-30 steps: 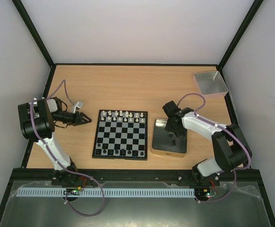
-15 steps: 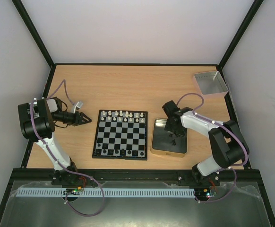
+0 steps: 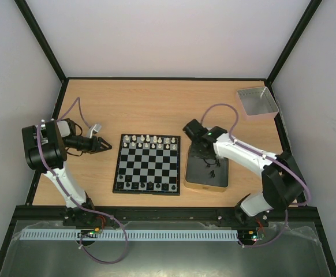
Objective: Set up the chess pieces on the board
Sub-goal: Pick up the chess piece from the storage box, then place the chess piece on the chessboard.
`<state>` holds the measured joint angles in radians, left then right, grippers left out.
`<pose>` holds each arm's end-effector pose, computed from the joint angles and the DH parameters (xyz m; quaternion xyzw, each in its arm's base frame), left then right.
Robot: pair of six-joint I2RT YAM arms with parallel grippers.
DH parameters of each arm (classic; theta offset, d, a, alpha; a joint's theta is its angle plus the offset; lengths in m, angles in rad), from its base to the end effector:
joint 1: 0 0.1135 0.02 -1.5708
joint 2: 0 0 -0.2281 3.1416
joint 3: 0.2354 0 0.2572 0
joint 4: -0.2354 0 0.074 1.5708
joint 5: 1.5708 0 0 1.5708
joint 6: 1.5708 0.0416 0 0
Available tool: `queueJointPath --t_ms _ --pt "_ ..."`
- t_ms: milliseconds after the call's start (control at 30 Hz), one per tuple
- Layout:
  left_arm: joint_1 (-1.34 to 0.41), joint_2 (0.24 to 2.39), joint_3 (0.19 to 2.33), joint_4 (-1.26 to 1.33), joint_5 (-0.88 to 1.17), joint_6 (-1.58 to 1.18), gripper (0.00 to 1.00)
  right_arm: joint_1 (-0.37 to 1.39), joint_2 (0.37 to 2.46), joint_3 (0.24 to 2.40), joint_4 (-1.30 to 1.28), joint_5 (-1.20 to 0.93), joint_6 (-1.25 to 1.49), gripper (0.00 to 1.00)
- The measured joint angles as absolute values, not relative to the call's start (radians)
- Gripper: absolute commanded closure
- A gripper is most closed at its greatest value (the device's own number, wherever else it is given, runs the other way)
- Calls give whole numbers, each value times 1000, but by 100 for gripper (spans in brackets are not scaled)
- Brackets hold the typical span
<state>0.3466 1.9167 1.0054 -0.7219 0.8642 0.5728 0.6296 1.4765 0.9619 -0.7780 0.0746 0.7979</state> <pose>0.2851 0.0693 0.0664 0.0895 0.9033 -0.3877 0.1603 0.2261 0.1609 0.1587 0.0883 0.9857 0.0628 0.1289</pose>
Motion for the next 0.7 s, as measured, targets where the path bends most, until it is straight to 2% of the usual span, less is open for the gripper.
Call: queueJointPath --t_ms 133,333,700 --pt "347 1917 1005 -722 864 573 53 805 1494 1089 -815 95 860 98" --pt "347 1916 1005 -722 864 572 53 1021 1649 1267 -830 103 929 98" --pt "347 1916 1005 -722 865 572 53 1167 1934 1511 -825 62 942 98"
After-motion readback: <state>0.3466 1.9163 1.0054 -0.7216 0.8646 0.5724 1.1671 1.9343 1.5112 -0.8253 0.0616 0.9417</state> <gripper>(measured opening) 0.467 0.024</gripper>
